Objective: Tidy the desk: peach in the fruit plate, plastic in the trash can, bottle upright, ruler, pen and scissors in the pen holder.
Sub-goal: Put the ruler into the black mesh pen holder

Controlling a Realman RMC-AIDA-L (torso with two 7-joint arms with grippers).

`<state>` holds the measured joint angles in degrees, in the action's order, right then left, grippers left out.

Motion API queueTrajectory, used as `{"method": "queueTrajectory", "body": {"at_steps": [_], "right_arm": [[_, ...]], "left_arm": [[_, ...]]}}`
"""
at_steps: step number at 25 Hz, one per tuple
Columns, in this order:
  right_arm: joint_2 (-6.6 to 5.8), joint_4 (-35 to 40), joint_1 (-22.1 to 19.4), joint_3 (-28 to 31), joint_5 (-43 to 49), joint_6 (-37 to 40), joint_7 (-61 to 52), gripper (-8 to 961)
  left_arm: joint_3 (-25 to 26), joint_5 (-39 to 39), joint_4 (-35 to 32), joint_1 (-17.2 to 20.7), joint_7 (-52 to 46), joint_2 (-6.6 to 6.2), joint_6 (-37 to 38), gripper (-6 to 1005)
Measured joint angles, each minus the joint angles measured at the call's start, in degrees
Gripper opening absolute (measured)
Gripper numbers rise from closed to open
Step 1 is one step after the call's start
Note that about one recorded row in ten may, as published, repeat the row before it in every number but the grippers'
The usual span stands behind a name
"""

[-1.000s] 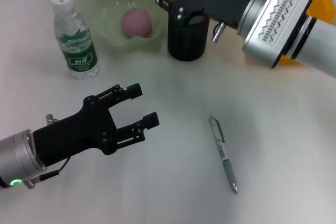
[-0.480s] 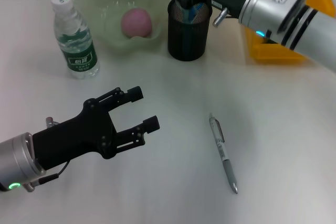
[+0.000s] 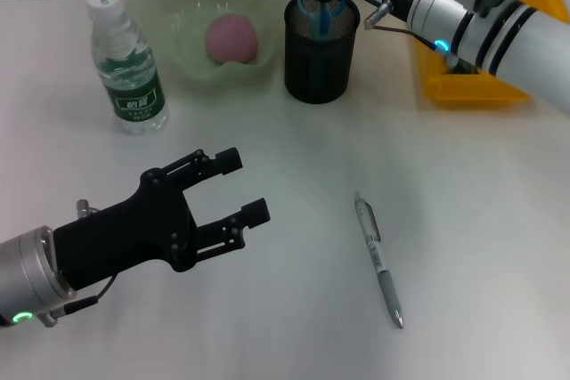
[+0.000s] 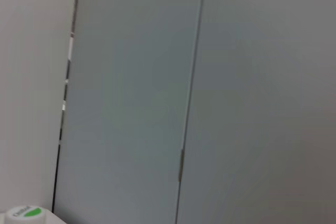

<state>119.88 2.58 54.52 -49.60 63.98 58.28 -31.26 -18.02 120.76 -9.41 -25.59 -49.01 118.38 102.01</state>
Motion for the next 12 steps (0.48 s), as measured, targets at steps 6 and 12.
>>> {"method": "queueTrajectory", "body": {"at_steps": [6,12], "right_arm": [[0.0,-0.01,0.61,-0.26,0.29,-2.81,-2.9,449],[0.0,-0.13,0.47,-0.33,0.45,-2.99,-3.33,452]], "left_arm": [[0.0,0.0,-0.1,-0.27,0.51,0.0,0.04,786],[-0.04,0.0,-0.18,-0.44,0.55,-0.03,0.04,786]]}}
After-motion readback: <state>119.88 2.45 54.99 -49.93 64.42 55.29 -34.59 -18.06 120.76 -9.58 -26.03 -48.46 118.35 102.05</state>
